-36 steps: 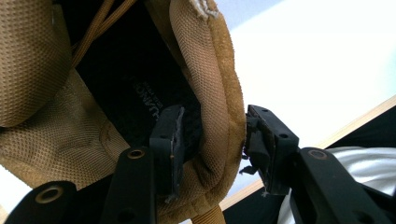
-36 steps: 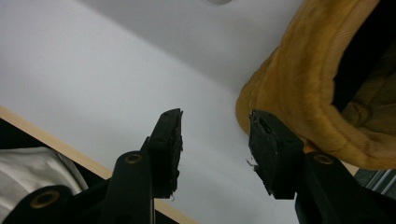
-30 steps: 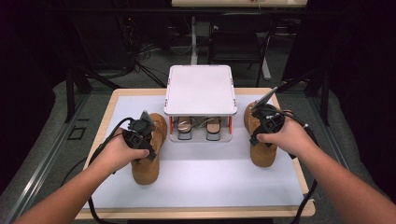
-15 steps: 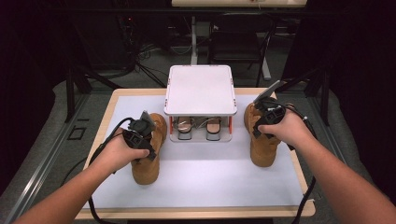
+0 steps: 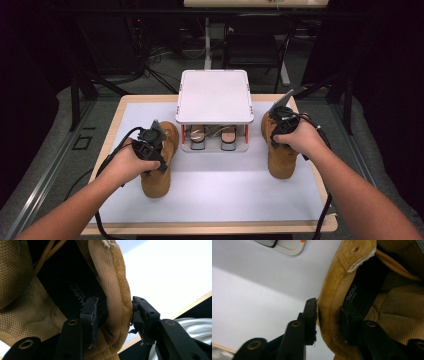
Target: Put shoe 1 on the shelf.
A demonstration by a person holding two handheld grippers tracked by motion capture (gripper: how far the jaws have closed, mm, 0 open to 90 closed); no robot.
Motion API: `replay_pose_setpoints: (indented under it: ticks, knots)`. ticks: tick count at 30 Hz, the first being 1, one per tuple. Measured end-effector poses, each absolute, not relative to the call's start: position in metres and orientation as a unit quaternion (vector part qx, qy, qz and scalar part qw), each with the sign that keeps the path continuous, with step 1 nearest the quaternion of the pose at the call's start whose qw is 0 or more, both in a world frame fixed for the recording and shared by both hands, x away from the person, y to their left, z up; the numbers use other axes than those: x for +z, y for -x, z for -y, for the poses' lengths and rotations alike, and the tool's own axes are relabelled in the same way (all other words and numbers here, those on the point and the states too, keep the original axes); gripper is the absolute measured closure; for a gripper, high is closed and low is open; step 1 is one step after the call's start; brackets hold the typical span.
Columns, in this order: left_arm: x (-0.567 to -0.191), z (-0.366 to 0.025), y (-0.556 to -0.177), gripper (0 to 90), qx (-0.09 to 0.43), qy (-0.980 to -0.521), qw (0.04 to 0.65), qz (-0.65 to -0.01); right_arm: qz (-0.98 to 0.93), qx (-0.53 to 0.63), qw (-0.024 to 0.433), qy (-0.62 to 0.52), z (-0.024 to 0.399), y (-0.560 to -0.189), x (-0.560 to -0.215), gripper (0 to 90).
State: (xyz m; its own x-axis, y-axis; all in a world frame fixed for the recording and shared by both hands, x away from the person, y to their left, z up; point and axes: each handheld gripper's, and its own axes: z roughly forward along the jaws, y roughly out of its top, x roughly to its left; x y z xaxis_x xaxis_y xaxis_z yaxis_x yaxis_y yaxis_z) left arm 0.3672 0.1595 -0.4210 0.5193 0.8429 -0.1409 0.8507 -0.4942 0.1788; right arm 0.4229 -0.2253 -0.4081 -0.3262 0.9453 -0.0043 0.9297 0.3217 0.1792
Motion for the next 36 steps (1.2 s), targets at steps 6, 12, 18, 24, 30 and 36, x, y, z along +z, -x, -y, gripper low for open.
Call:
replay_pose_setpoints:
  ticks: [6,12,18,24,30,36]
  knots:
    - [-0.420,-0.160,-0.367,57.1,-0.017,-0.864,0.114,-0.491,-0.814,0.073,0.050,-0.575,0.228,-0.423,-0.407,75.7]
    - [-0.419,-0.159,-0.368,57.1,-0.015,-0.864,0.114,-0.490,-0.823,0.064,0.069,-0.560,0.221,-0.420,-0.407,78.4]
    - [-0.416,-0.159,-0.367,57.1,-0.015,-0.865,0.114,-0.489,-0.837,0.064,0.053,-0.541,0.216,-0.413,-0.405,79.2]
    - [-0.416,-0.161,-0.366,57.1,-0.015,-0.864,0.113,-0.490,-0.853,0.064,0.047,-0.515,0.208,-0.396,-0.404,79.3]
    - [-0.414,-0.162,-0.366,57.1,-0.014,-0.863,0.114,-0.492,-0.861,0.070,0.045,-0.502,0.204,-0.377,-0.404,79.2]
    - [-0.411,-0.162,-0.364,57.1,-0.012,-0.864,0.116,-0.491,-0.866,0.064,0.041,-0.495,0.202,-0.367,-0.403,79.0]
